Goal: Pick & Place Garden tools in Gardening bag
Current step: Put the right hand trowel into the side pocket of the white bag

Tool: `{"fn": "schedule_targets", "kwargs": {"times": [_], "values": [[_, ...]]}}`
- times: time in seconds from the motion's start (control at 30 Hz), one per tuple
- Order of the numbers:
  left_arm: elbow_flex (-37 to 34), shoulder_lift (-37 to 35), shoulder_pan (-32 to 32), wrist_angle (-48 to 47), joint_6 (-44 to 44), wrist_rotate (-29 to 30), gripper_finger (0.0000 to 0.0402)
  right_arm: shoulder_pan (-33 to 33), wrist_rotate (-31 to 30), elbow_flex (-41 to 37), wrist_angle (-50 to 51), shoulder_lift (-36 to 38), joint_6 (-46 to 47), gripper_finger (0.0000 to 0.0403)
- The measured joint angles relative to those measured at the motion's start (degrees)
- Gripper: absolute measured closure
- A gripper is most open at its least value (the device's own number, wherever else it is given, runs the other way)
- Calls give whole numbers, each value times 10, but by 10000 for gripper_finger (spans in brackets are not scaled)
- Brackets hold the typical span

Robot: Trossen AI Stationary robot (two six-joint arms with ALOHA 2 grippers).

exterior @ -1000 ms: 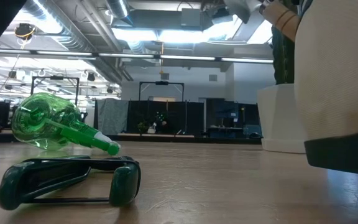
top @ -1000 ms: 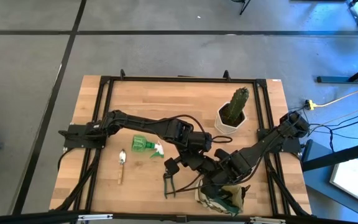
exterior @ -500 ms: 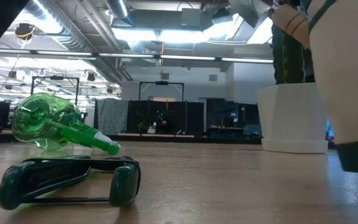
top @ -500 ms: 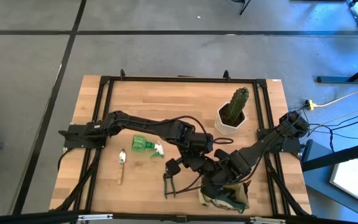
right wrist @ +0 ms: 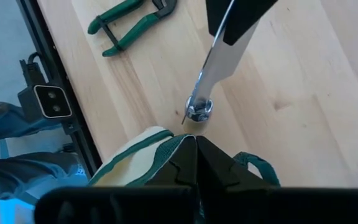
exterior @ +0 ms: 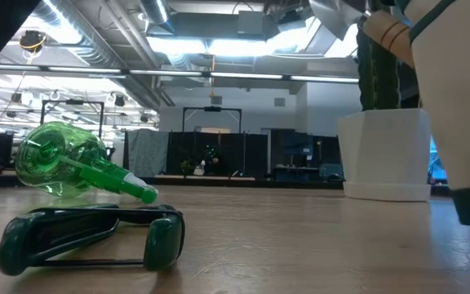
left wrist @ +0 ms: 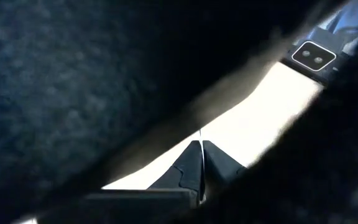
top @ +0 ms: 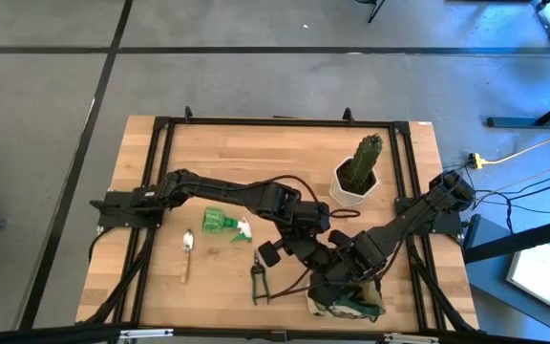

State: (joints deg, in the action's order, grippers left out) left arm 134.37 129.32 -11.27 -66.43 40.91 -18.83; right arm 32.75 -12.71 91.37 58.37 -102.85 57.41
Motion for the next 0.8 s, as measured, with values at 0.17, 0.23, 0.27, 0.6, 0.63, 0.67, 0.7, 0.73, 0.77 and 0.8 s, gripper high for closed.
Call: {"fn": "schedule_targets", "kwargs": {"times": [0.17,0.23,0.27,0.6,0.63,0.67,0.7,0.73,0.77,0.8], "values": [[0,0,-3,1,4,-3,400,0,-2,0,-4,-1,0,401],[0,0,-3,1,12,-5,400,0,-2,0,-5,-2,0,401],[0,0,-3,1,13,-10,400,0,-2,0,-6,-2,0,401],[0,0,-3,-4,4,-17,400,0,0,1,-5,-2,0,402],[0,0,-3,-5,4,-16,400,1,0,1,-5,-2,1,402],[0,0,-3,-7,3,-16,400,2,0,1,-5,-2,2,402],[0,0,-3,-6,4,-17,400,3,0,1,-5,-2,2,402],[0,0,-4,-6,4,-16,400,3,-1,1,-5,-2,2,402],[0,0,-4,-6,3,-17,400,3,-1,1,-5,-2,2,402],[0,0,-4,-7,-1,-17,400,3,-1,1,-5,-2,2,402]]}}
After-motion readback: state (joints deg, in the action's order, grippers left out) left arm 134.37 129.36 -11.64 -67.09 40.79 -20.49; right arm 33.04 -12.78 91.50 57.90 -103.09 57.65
